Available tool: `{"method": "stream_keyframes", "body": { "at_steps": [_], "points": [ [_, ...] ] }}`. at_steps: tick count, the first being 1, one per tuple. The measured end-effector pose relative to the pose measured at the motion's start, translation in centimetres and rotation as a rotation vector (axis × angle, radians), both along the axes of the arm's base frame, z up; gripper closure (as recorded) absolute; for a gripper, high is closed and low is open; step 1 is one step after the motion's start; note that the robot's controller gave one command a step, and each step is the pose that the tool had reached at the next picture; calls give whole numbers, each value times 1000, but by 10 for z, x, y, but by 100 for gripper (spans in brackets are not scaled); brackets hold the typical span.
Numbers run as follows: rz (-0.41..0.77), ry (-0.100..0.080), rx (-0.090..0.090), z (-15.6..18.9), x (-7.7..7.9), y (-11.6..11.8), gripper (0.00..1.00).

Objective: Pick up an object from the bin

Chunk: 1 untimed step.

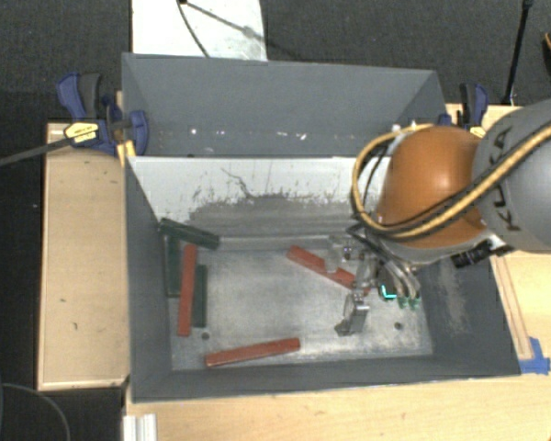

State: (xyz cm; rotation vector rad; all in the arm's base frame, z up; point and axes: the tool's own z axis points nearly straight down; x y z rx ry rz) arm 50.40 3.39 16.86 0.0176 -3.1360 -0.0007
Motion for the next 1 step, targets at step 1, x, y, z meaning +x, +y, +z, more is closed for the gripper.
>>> {"method": "stream_keyframes", "body": {
  "at_steps": [1],
  "points": [
    [-116, -18, 0, 178, -23, -30, 0]
  ]
}}
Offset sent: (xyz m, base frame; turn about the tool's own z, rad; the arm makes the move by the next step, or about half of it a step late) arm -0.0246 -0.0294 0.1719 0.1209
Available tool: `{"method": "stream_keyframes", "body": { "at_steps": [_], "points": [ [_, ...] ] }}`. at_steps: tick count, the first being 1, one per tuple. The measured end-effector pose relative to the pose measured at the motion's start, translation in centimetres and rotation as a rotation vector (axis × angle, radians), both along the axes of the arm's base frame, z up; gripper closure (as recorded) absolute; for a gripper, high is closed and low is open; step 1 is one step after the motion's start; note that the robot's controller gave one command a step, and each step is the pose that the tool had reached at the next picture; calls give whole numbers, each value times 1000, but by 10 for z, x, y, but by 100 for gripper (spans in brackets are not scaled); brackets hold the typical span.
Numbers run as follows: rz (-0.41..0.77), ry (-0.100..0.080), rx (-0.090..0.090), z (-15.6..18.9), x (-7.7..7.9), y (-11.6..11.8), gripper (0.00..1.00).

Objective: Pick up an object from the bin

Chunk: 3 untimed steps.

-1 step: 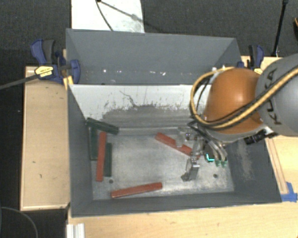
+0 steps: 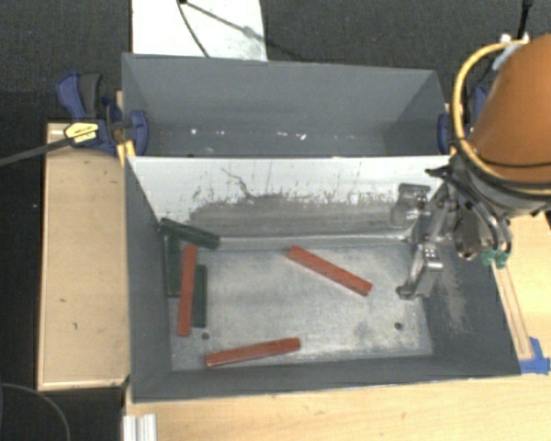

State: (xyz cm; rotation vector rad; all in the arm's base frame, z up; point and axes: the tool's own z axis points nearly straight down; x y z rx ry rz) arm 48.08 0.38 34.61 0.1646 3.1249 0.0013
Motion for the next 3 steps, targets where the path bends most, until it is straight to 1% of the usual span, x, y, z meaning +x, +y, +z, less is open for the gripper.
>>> {"method": "stream_keyframes", "body": {
  "at_steps": [1, 2, 3],
  "points": [
    [237, 17, -1, -173, 3, 25, 0],
    [142, 11, 0, -258, 83, 41, 0],
    [111, 7, -3, -277, 104, -12, 0]
  ]
}}
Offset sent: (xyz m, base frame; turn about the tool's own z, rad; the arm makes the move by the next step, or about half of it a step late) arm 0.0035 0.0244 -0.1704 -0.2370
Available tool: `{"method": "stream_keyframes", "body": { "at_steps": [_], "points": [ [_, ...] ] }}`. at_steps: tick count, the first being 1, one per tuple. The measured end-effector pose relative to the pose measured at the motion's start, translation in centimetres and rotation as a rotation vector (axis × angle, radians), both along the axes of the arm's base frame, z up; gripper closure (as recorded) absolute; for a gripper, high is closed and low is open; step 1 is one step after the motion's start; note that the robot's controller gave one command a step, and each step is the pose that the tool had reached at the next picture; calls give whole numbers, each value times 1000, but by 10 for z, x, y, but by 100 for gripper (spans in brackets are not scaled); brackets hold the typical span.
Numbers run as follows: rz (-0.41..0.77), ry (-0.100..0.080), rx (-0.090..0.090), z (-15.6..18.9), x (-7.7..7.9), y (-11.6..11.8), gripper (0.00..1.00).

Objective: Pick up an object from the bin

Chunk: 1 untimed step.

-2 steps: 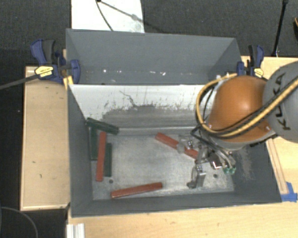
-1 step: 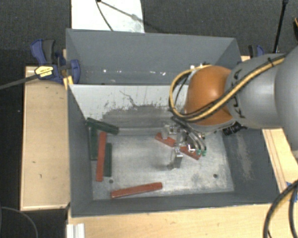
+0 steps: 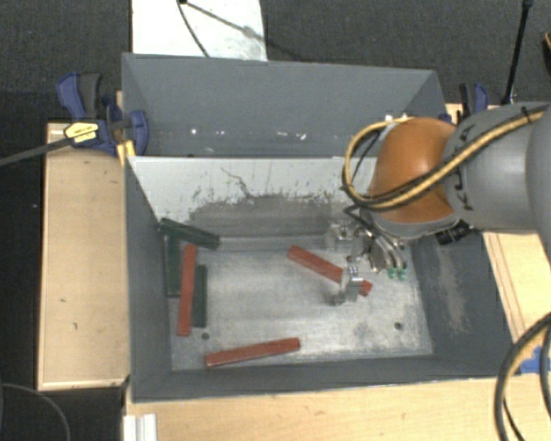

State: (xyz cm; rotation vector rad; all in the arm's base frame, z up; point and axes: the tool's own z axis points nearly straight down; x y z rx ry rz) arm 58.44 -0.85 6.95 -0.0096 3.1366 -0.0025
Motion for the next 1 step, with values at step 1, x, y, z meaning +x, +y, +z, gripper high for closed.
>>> {"method": "stream_keyframes", "body": {
  "at_steps": [1],
  "points": [
    [4, 0, 2, 1, 0, 4, 100]
  ]
}}
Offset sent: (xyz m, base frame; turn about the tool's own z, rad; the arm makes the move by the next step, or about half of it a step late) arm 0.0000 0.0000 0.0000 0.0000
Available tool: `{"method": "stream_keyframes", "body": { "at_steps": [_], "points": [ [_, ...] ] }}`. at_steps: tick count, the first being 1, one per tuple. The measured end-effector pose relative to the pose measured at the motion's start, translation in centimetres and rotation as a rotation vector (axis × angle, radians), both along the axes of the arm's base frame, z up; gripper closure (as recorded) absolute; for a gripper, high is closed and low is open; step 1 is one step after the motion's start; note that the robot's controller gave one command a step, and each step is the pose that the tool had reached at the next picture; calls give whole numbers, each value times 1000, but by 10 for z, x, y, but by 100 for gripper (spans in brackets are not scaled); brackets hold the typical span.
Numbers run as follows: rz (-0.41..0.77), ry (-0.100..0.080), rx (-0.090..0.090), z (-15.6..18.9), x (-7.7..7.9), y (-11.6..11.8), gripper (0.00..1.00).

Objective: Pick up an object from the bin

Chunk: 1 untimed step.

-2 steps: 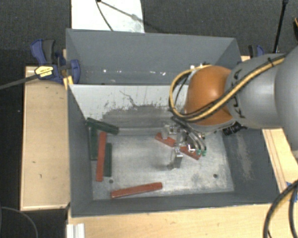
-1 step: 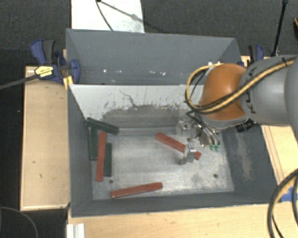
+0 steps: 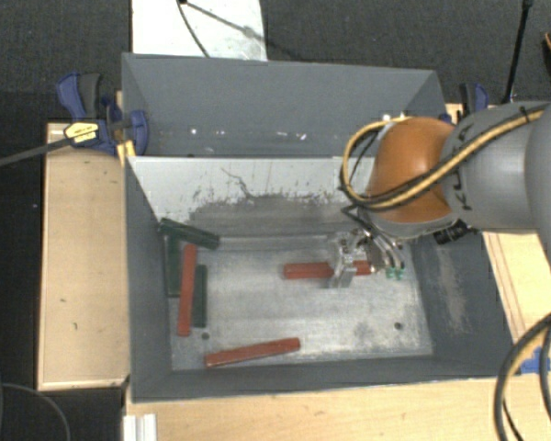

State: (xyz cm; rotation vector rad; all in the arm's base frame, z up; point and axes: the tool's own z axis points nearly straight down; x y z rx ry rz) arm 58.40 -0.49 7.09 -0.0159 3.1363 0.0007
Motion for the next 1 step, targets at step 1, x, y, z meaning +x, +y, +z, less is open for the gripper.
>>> {"method": "stream_keyframes", "body": {
  "at_steps": [1],
  "points": [
    [2, -6, -1, 138, -7, -35, 100]
  ]
}}
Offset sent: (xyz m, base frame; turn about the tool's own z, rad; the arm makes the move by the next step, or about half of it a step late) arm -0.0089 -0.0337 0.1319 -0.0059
